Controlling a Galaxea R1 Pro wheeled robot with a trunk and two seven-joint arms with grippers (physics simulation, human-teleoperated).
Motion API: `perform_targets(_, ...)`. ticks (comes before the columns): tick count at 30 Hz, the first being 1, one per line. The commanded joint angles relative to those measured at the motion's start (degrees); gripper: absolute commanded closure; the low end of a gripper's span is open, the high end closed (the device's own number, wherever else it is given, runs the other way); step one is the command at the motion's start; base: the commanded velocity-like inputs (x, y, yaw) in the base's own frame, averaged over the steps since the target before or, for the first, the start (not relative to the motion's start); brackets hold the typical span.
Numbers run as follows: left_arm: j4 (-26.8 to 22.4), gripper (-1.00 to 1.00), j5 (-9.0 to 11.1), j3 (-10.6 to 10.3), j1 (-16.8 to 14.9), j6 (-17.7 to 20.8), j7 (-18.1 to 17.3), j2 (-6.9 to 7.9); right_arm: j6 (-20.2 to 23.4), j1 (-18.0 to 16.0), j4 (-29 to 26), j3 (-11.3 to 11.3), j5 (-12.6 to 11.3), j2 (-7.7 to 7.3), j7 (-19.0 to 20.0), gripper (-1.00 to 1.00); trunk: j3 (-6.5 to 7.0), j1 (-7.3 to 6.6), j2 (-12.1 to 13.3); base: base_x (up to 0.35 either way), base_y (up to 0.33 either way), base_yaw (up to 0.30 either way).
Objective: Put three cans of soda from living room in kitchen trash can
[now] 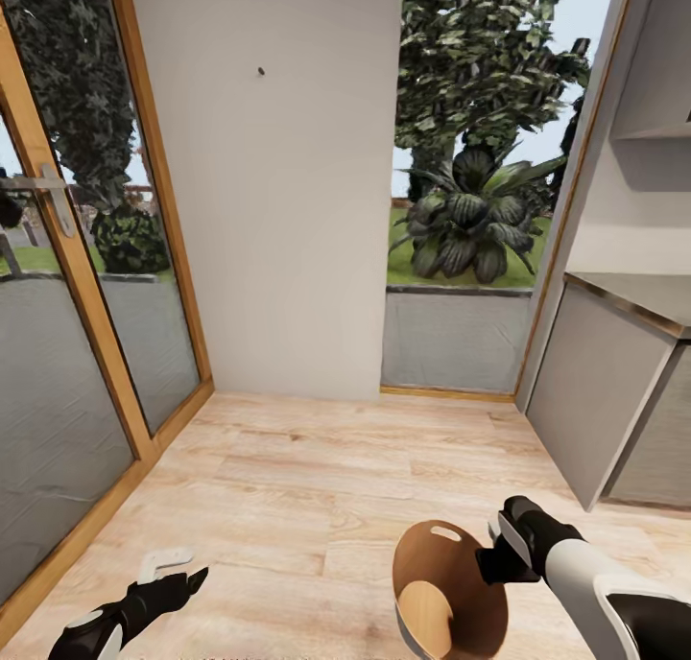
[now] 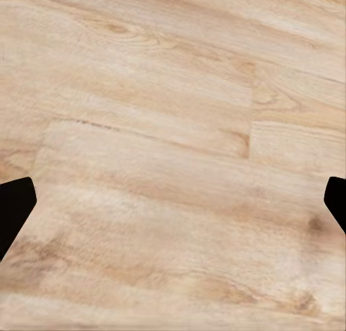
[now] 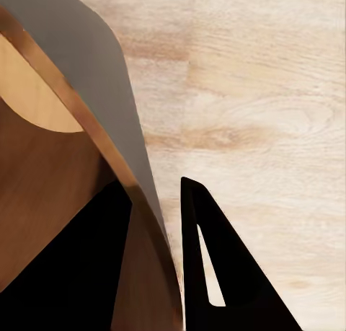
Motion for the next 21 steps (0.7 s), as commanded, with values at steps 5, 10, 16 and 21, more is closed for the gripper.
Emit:
perform_targets(5,0.0,-1.00,0.0,0.0,0.0,0.1,0.1,0.00,-0.1,0.1,-0.1,-0.4,-0.8,0.01,0.0,1.00,0.01,0.00,0.0,-0.131,0.100,0.031)
perform_targets(10,-0.1,-1.00,0.0,0.1,0.0,0.4,0.1,0.00,-0.1,0.1,-0.1,-0.5,-0.9,0.44,-0.1,1.00,0.01,0.00,0.0,-0.215,0.188,0.016)
perform_targets(16,-0.1,-1.00,-0.1,0.3,0.0,1.6,0.2,0.00,0.1,0.1,-1.0,-0.2,-0.9,1.57,-0.1,1.00,0.01,0.00,0.0,-0.243,0.208,0.165)
perform_targets(21,0.2,-1.00,-0.2,0.4,0.0,3.8,0.4,0.00,1.2,0.1,-5.6,0.0,-0.8,3.15,-0.2,1.00,-0.03,0.00,0.0,-0.251,0.206,0.235)
